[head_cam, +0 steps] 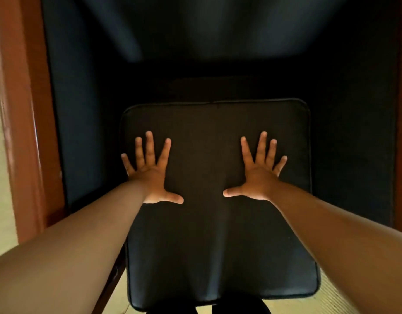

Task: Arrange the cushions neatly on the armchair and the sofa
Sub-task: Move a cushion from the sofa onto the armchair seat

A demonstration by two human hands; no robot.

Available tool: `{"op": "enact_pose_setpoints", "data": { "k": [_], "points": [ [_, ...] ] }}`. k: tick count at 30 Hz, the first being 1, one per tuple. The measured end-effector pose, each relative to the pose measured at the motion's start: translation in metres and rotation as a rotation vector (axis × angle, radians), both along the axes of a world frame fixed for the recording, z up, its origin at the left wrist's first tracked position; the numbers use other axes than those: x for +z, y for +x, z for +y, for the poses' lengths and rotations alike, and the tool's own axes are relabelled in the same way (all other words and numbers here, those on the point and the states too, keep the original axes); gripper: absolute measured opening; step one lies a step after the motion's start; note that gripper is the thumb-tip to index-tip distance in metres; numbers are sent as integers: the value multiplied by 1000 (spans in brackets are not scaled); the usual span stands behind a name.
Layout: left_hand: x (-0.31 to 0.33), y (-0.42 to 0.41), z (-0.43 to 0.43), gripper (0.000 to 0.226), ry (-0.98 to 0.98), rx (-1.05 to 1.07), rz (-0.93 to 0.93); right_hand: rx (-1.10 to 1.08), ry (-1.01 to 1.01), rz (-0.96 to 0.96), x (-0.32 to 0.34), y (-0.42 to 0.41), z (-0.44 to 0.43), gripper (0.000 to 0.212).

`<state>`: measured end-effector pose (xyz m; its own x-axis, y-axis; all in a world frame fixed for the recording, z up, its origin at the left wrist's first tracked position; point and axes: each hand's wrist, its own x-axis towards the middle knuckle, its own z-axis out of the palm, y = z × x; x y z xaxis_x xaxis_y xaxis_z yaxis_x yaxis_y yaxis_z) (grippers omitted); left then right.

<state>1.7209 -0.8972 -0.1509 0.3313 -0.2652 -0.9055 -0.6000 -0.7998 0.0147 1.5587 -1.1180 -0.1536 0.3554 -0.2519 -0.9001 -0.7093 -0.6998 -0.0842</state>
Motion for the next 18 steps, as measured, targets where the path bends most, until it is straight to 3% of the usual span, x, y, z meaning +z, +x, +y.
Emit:
{"op": "enact_pose_setpoints", "data": {
  "k": [9,18],
  "points": [
    [-18,83,-55,170,4,-7,2,38,-10,13,-13,92,-55,164],
    [-32,86,-54,172,-55,-2,-21,102,-37,10,-28,99,-63,170]
  ]
}}
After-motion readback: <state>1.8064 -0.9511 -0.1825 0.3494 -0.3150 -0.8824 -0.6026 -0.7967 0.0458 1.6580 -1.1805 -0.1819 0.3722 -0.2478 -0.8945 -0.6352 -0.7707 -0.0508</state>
